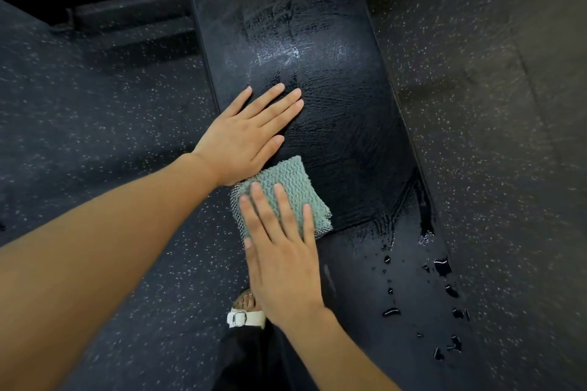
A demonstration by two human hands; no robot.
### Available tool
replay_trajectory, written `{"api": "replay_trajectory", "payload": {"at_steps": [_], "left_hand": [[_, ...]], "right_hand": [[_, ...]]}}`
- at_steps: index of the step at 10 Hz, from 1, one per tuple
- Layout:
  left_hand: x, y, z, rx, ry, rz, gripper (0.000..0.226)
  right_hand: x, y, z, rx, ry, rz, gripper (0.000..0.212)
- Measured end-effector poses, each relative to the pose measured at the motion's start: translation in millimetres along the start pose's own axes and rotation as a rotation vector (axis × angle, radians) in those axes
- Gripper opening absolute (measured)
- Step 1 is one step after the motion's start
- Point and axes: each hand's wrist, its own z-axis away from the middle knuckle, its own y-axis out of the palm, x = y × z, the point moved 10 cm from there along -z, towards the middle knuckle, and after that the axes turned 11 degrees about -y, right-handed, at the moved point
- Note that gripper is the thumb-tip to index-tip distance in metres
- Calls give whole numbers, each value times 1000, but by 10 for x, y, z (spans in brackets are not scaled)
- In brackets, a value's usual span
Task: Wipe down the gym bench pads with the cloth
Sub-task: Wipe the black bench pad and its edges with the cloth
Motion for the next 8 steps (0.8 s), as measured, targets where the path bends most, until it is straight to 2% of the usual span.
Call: {"api": "replay_trajectory", "payload": {"at_steps": [2,4,6,8], "left_hand": [[-3,-9,3,-4,-9,4,57],[-10,-3,14,1,-21,5,58],[-20,-11,32,-9,-20,7,58],[-27,-2,61,-2,2,5,58]], "right_hand": [[-429,-123,131,-14,20,28,55],[-1139,-339,424,-65,189,59,53],[-860,-244,359,-191,406,-94,54],[-143,-33,241,-131,305,-78,55]]}}
